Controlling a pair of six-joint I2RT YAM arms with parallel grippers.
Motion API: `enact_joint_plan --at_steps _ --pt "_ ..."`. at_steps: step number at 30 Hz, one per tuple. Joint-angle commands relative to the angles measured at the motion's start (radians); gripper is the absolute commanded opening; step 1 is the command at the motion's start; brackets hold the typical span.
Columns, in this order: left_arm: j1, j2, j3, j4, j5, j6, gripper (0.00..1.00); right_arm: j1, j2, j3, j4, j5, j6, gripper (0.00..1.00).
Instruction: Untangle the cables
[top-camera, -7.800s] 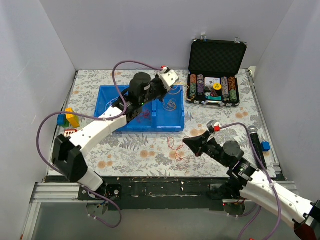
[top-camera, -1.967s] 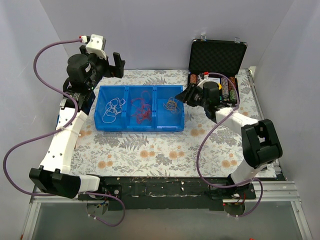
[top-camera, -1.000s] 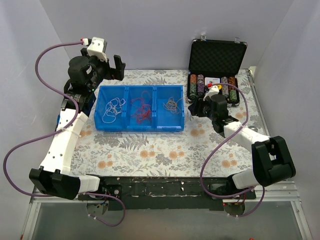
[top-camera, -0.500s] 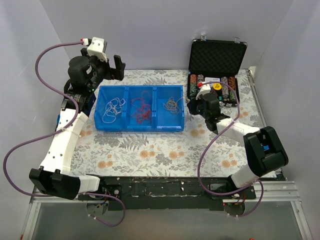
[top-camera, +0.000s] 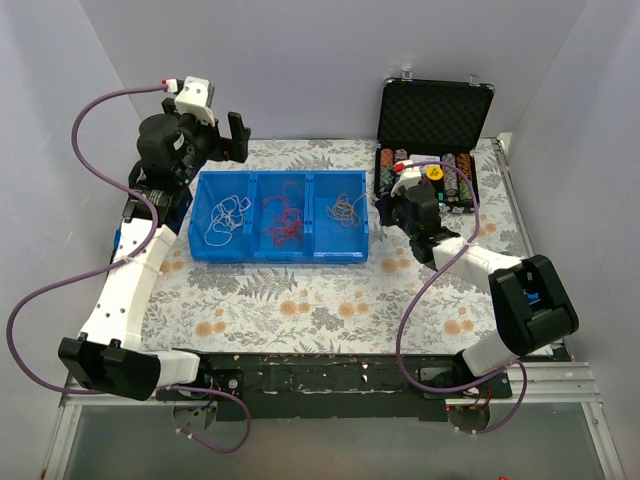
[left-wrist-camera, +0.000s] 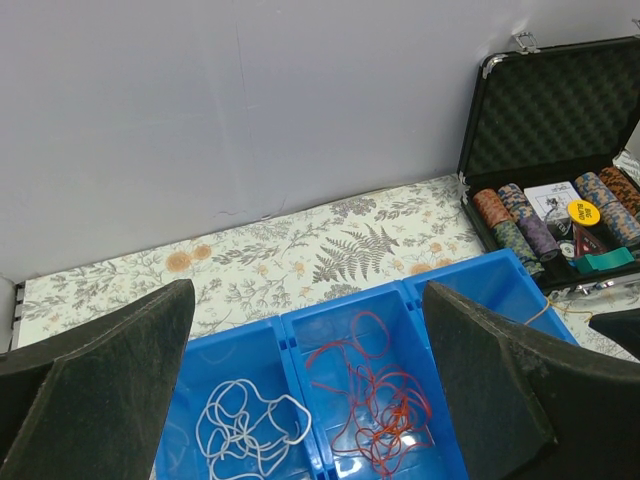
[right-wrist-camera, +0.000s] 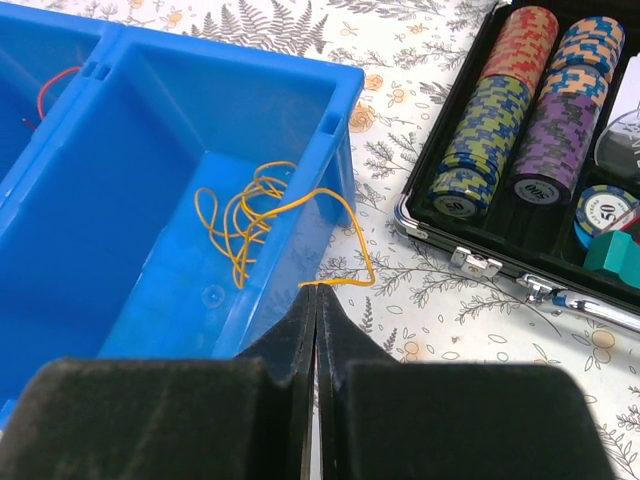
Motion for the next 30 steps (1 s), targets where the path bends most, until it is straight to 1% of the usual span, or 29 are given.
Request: enact_joint_plan --at_steps 1,6,7,9,16,18,20,21,23,24,26,28,29,30 --pt "0.004 -0.049 -0.013 0.005 -0.016 0.011 0.98 0.013 -0.049 0.05 0.068 -0.027 -0.004 0.01" --pt "0.004 -0.057 -0.016 0.005 -0.02 0.011 0.98 0.019 -0.05 0.1 0.059 -0.06 0.008 0.01" --pt "0.005 -0.058 -0.015 0.005 -0.019 0.013 0.98 0.025 -0.05 0.111 0.056 -0.096 0.012 0.01" --pt "0.004 -0.061 -0.016 0.005 -0.025 0.015 0.98 0.037 -0.046 0.133 0.056 -0.119 0.019 0.01" --pt "0.005 -0.067 -0.025 0.01 -0.031 0.018 0.98 0.16 0.003 0.269 0.007 -0.184 0.008 0.01" --pt "0.004 -0.07 -0.024 0.01 -0.034 0.021 0.98 0.174 0.009 0.289 -0.011 -0.163 0.025 0.01" --pt "0.004 -0.075 -0.03 0.01 -0.034 0.024 0.98 0.168 0.016 0.303 -0.052 -0.095 0.046 0.01" --pt "0.004 -0.078 -0.032 0.01 -0.034 0.025 0.98 0.16 0.019 0.314 -0.083 -0.042 0.054 0.07" --pt "0.004 -0.081 -0.038 0.01 -0.033 0.028 0.98 0.13 0.019 0.318 -0.14 0.017 0.1 0.37" --pt "0.004 -0.083 -0.041 0.01 -0.03 0.027 0.98 0.113 0.008 0.306 -0.16 0.037 0.132 0.45" --pt "0.004 -0.084 -0.045 0.01 -0.03 0.028 0.98 0.058 -0.026 0.26 -0.178 0.034 0.225 0.58" --pt "0.004 -0.087 -0.051 0.01 -0.03 0.034 0.98 0.004 -0.066 0.193 -0.177 -0.001 0.339 0.71" --pt "0.004 -0.09 -0.055 0.008 -0.028 0.036 0.98 -0.016 -0.078 0.165 -0.177 -0.032 0.394 0.75" --pt "0.004 -0.092 -0.056 0.01 -0.026 0.038 0.98 -0.041 -0.089 0.135 -0.176 -0.059 0.448 0.77"
